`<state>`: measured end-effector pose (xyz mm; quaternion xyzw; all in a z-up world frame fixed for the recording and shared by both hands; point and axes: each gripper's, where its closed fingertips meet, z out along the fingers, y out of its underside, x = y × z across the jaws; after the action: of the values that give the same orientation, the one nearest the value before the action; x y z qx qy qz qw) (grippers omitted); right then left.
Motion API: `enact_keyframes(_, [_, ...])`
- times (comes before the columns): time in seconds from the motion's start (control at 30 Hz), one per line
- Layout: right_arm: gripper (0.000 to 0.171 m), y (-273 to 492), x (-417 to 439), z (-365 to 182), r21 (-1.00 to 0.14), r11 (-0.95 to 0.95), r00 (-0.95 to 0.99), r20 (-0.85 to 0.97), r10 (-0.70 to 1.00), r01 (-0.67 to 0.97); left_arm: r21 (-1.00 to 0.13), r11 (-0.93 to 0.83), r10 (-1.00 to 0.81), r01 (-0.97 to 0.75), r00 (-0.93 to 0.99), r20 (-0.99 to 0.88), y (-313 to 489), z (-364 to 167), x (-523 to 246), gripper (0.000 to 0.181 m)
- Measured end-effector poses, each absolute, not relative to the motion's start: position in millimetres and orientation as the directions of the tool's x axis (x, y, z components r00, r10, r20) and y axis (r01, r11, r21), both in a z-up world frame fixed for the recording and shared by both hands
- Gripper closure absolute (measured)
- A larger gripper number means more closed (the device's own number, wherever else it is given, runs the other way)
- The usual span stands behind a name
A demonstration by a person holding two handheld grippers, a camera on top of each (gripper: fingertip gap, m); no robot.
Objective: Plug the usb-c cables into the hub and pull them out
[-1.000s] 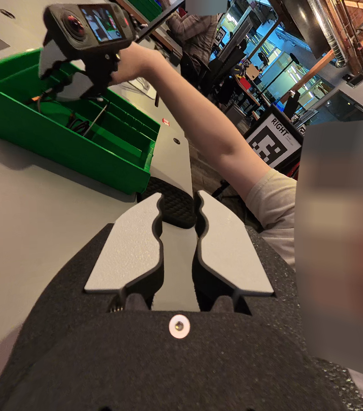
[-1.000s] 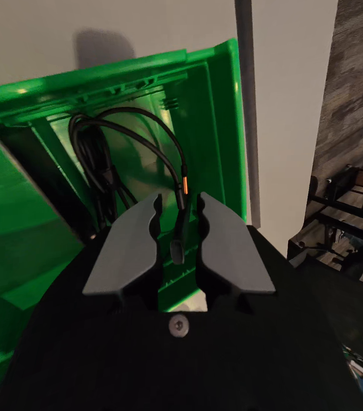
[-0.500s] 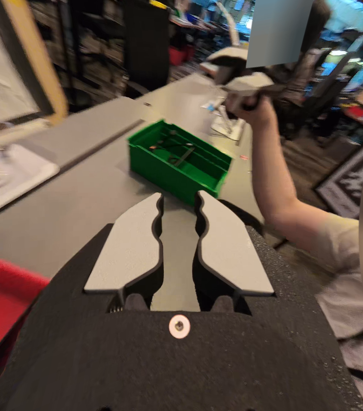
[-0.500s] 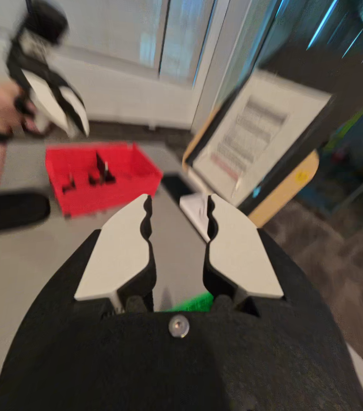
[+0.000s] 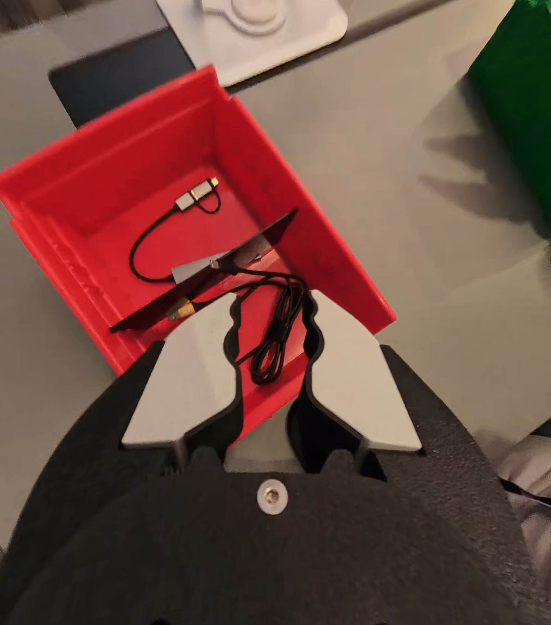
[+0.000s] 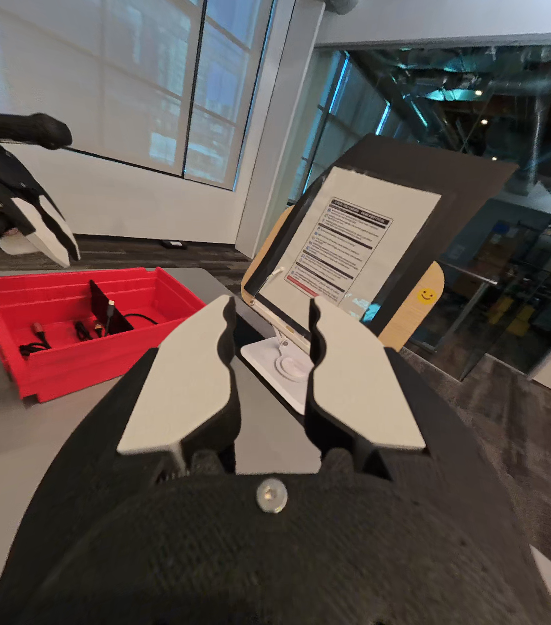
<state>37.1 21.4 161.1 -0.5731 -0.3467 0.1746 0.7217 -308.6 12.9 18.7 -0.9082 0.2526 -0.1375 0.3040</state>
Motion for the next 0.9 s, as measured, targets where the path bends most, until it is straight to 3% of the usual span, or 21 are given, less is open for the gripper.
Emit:
enact_keyframes(0.2, [0.129, 29, 43, 148, -0.923, 0.274, 0.711, 0.383, 0.590, 0.270, -0.414, -0.877, -0.395, -0.245, 0.858, 0.329, 19, -30, -304, 0.149])
enact_keyframes(0.5, [0.129, 26, 41, 144, -0.888, 0.295, 0.682, 0.460, 0.568, 0.353, -0.252, -0.954, -0.247, -0.164, 0.905, 0.346, 43, -77, -310, 0.150])
enact_keyframes(0.7, [0.128, 26, 36, 138, -0.863, 0.304, 0.652, 0.504, 0.566, 0.404, -0.192, -0.973, -0.205, -0.127, 0.860, 0.467, 50, -90, -297, 0.152])
enact_keyframes(0.9, [0.128, 28, 37, 130, -0.836, 0.299, 0.631, 0.546, 0.552, 0.461, -0.224, -0.968, -0.210, -0.109, 0.844, 0.494, 59, -90, -297, 0.173])
